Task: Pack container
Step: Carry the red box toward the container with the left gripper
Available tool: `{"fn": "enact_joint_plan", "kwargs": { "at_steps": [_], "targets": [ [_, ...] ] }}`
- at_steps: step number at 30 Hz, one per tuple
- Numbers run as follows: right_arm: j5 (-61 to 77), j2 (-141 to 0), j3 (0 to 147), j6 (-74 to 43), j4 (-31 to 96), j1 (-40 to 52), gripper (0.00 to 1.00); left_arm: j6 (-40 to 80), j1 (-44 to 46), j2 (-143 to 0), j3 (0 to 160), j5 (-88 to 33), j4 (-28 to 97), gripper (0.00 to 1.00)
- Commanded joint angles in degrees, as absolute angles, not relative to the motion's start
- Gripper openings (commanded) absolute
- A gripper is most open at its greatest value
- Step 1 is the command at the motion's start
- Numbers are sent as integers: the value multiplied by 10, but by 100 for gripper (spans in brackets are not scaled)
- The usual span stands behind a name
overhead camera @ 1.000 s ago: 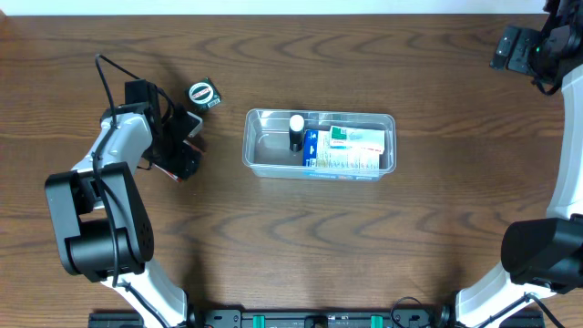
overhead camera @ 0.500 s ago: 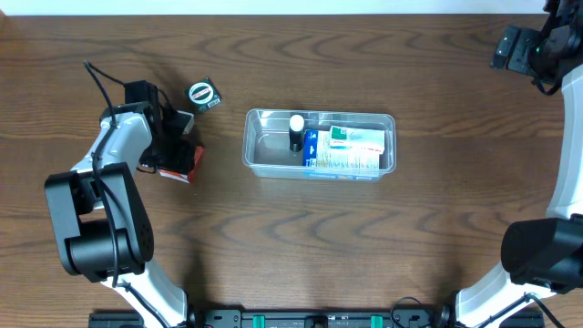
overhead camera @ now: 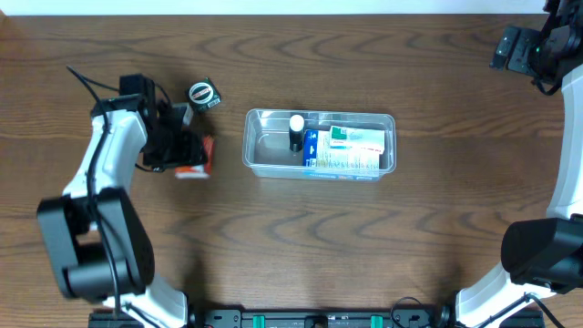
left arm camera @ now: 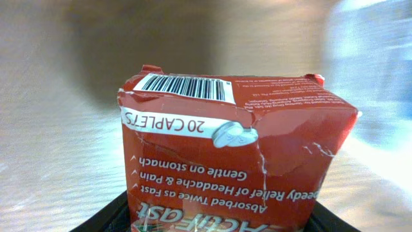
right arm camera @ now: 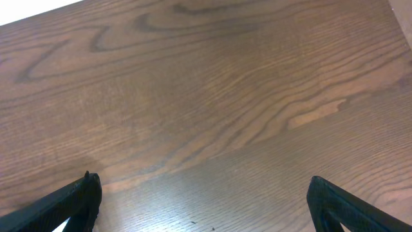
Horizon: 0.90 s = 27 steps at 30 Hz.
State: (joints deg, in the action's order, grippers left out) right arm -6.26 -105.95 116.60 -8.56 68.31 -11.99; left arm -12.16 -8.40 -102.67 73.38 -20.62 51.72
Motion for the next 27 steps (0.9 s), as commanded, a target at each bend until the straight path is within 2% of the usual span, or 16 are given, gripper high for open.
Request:
{"fn": "enact_joint_plan", "kwargs": {
  "at_steps": [1,4,14,27],
  "targets": [
    [-67,-1061,1169,-92,684,-124,99,-113,-72,-965,758,-367,518,59],
    [-67,-1061,1169,-92,684,-124,99,-112,-60,-929,758,-402,508,59],
    [-66,-1061,1169,-92,684,-124,99,-33,28,-875,758,-394,456,59],
    [-66,-1061,1169,-92,684,-124,99,113,170,-878,758,-100,391,58]
  ]
}}
